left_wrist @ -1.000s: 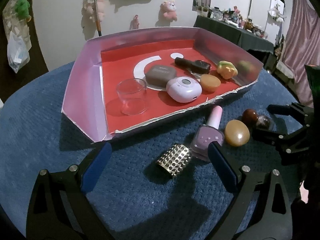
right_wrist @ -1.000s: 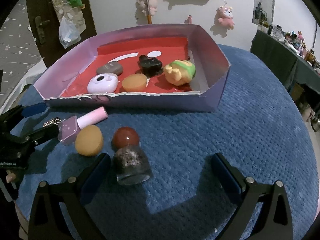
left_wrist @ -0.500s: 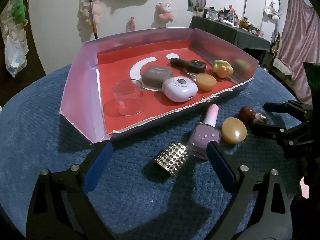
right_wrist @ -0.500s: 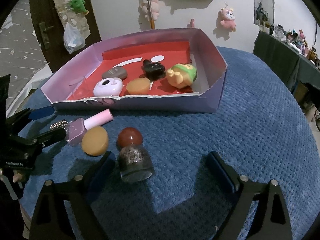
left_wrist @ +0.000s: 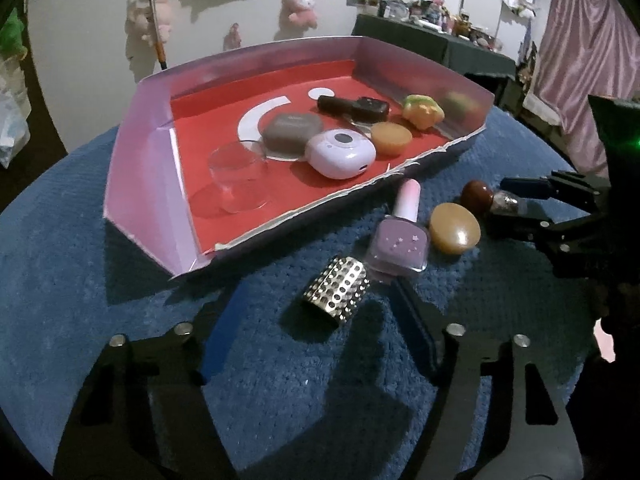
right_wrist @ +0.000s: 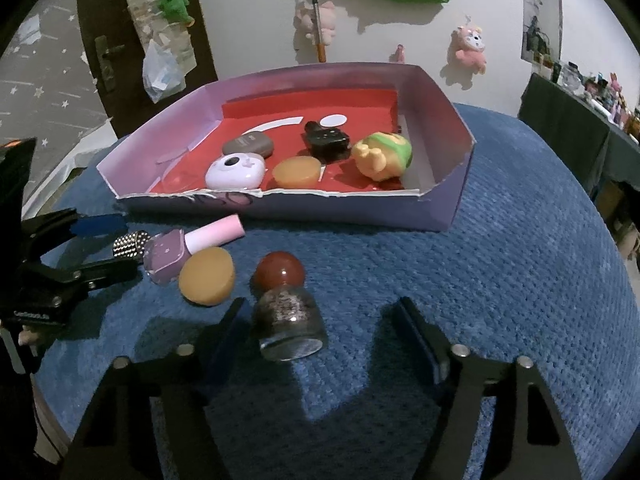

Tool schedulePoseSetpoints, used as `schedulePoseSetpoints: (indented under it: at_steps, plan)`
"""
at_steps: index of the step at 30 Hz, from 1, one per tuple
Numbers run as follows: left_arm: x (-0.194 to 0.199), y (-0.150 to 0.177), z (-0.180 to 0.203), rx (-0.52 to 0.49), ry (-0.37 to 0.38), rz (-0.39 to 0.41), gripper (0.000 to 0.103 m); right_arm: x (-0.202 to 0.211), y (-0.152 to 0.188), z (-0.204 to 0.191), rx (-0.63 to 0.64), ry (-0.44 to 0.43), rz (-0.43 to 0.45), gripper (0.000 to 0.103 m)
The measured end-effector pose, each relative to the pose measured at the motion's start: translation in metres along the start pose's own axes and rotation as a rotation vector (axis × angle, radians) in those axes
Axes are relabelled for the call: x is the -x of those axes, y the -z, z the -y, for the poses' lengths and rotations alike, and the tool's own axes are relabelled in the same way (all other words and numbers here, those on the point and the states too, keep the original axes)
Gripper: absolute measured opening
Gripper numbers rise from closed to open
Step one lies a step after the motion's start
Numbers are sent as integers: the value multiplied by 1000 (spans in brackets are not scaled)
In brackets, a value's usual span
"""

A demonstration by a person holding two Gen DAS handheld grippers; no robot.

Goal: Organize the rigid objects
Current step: 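Grasp the glitter bottle with the right tool while the left tool grasps the studded roller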

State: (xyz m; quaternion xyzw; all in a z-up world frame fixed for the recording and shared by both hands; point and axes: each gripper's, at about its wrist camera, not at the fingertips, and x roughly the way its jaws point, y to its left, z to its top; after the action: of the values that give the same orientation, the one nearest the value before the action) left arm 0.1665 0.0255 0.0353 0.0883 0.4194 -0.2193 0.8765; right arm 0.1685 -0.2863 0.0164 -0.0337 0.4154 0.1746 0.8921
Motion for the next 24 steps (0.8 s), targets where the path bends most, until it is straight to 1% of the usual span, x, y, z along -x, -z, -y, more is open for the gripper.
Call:
schedulePoseSetpoints:
  at_steps: [4, 7, 9, 11, 12, 16, 19, 22, 24]
  plan:
    - [-4, -4, 5, -21, 6, -4, 65, 0, 1, -3, 22, 1, 4, 61]
    - [-8, -5, 9, -44, 13, -10, 55, 0, 1, -6, 37, -5, 5, 56]
    - [-10, -5, 9, -45, 14, -13, 40, 0, 1, -8, 48, -11, 5, 52]
    - [-10, -4, 9, -49, 10, -1, 35, -1, 1, -11, 71, -15, 2, 40]
    - [-9, -3, 10, -47, 11, 2, 35, -2, 1, -15, 94, -18, 1, 35]
    - [0, 0, 11, -8, -1, 29, 34, -1, 3, -26, 153, -14, 8, 34]
    - [18, 0, 13, 43, 5, 82, 34, 4, 3, -25, 148, -16, 32, 34]
    - [36, 1, 20, 82, -16, 145, 34, 14, 4, -23, 129, -10, 73, 34]
    - [45, 2, 26, 103, -3, 177, 34, 21, 5, -21, 115, -17, 92, 33]
